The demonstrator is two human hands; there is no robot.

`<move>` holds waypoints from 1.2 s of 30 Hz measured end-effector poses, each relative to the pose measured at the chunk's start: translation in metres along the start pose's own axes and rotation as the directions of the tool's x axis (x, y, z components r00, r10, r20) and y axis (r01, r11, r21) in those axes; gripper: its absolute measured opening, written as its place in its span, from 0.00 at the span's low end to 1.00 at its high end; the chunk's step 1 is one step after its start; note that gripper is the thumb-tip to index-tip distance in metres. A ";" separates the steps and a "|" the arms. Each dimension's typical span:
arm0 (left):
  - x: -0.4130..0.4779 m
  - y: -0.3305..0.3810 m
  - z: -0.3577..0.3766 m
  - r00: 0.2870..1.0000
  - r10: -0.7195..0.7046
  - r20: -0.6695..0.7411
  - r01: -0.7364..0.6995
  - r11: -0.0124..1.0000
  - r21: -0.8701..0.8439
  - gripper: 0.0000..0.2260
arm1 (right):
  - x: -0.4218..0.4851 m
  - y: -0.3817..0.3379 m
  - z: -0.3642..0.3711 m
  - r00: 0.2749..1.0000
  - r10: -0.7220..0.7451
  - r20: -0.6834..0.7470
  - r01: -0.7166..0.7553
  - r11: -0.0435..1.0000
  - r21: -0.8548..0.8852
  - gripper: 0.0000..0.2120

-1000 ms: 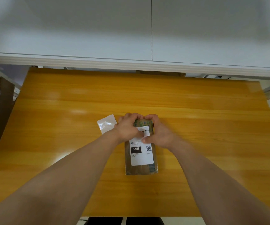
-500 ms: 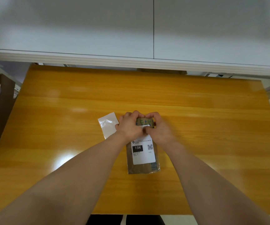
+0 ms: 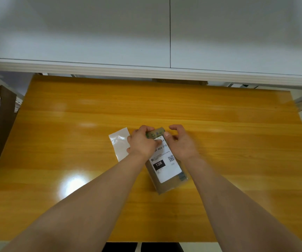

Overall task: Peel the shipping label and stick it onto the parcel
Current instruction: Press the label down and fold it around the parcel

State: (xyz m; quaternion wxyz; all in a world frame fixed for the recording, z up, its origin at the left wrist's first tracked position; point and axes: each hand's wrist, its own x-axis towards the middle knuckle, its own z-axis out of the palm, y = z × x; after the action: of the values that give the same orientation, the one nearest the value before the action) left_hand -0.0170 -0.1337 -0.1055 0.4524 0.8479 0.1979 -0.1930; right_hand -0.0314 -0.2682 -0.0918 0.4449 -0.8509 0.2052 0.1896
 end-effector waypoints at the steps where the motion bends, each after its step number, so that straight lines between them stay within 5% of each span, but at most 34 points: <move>1: -0.001 0.000 0.001 0.998 -0.040 -0.040 0.039 0.999 -0.016 0.18 | 0.000 -0.001 -0.002 1.000 0.026 -0.009 -0.026 0.999 -0.033 0.19; 7: -0.005 -0.003 -0.004 0.945 -0.303 -0.127 0.288 0.950 -0.124 0.16 | -0.003 -0.011 -0.005 0.995 0.054 0.085 -0.043 0.991 -0.123 0.23; 11: -0.005 -0.004 -0.011 0.930 -0.358 -0.081 0.360 0.933 0.017 0.22 | -0.008 -0.011 -0.006 0.974 0.138 0.180 -0.110 0.981 -0.160 0.27; 13: -0.008 -0.004 -0.016 0.962 -0.273 -0.027 0.274 0.953 0.127 0.30 | -0.012 -0.011 -0.006 0.961 0.153 0.230 -0.114 0.978 -0.174 0.30; 15: -0.012 -0.004 -0.023 0.993 -0.062 0.100 0.038 0.974 0.221 0.39 | -0.014 -0.011 -0.004 0.958 0.131 0.255 -0.089 0.982 -0.168 0.31; 17: -0.013 -0.004 -0.029 0.959 0.102 0.264 -0.178 0.942 0.286 0.42 | -0.016 -0.010 -0.001 0.960 0.092 0.265 -0.053 0.987 -0.152 0.31; 19: -0.009 -0.007 -0.031 0.932 0.139 0.334 -0.250 0.914 0.319 0.40 | -0.017 -0.009 0.002 0.962 0.054 0.269 -0.012 0.988 -0.156 0.31; 27: -0.007 -0.020 -0.027 0.972 0.079 0.222 -0.113 0.983 0.142 0.28 | -0.013 -0.014 0.003 0.962 -0.028 0.272 0.092 0.969 -0.228 0.35; 36: -0.001 -0.018 -0.024 0.980 0.054 0.194 -0.060 0.998 0.025 0.18 | -0.004 -0.015 0.006 0.968 0.080 0.240 -0.076 0.997 -0.029 0.26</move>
State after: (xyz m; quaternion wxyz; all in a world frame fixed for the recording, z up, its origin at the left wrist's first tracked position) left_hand -0.0231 -0.1046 -0.1055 0.4617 0.8374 0.1256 -0.2642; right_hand -0.0282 -0.2544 -0.0831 0.4502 -0.8173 0.1811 0.3107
